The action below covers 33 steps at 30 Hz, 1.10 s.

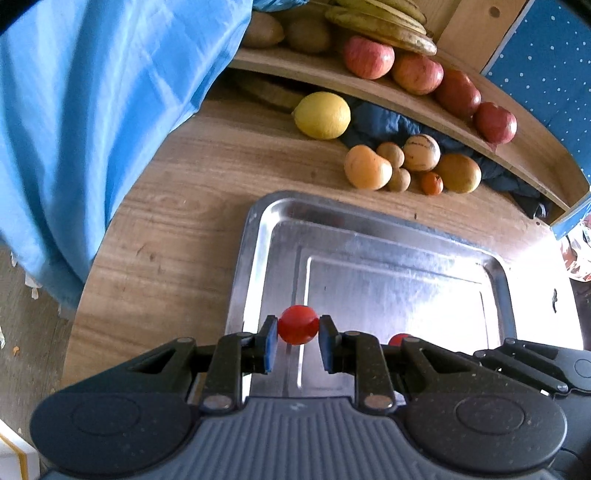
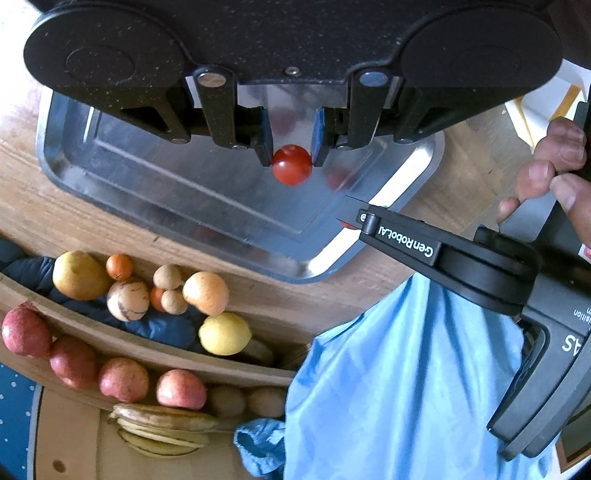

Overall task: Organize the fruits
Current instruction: 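Carry both held cherry tomatoes back over the steel tray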

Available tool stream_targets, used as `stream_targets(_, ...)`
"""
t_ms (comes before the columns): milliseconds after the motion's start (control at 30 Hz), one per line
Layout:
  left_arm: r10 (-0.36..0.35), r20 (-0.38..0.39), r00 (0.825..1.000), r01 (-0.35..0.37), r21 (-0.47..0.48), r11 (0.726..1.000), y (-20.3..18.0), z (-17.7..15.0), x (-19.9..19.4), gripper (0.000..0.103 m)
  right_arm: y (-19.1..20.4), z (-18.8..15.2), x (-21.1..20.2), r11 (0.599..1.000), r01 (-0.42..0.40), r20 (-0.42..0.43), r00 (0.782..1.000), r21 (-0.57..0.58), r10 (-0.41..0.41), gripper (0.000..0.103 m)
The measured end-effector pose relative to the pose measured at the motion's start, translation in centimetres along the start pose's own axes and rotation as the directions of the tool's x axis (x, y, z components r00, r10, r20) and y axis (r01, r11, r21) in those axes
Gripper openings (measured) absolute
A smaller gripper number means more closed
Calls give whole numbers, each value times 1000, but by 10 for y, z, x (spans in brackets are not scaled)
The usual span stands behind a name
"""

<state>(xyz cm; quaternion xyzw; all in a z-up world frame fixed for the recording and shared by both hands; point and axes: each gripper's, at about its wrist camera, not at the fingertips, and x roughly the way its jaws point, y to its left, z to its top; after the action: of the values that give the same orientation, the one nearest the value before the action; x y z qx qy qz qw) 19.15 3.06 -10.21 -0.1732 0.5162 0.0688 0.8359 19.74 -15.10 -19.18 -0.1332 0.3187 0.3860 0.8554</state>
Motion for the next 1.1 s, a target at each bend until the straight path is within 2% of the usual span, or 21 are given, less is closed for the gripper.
stream_targets(467, 25, -30, 999, -26, -29, 999, 0, -30, -5, 25, 15, -23, -4, 997, -71, -51, 996, -33, 69, 23)
stream_targets(1100, 44, -44, 998, -45, -26, 999, -2, -38, -5, 26, 13, -28, -2, 997, -77, -79, 994, -22, 75, 26)
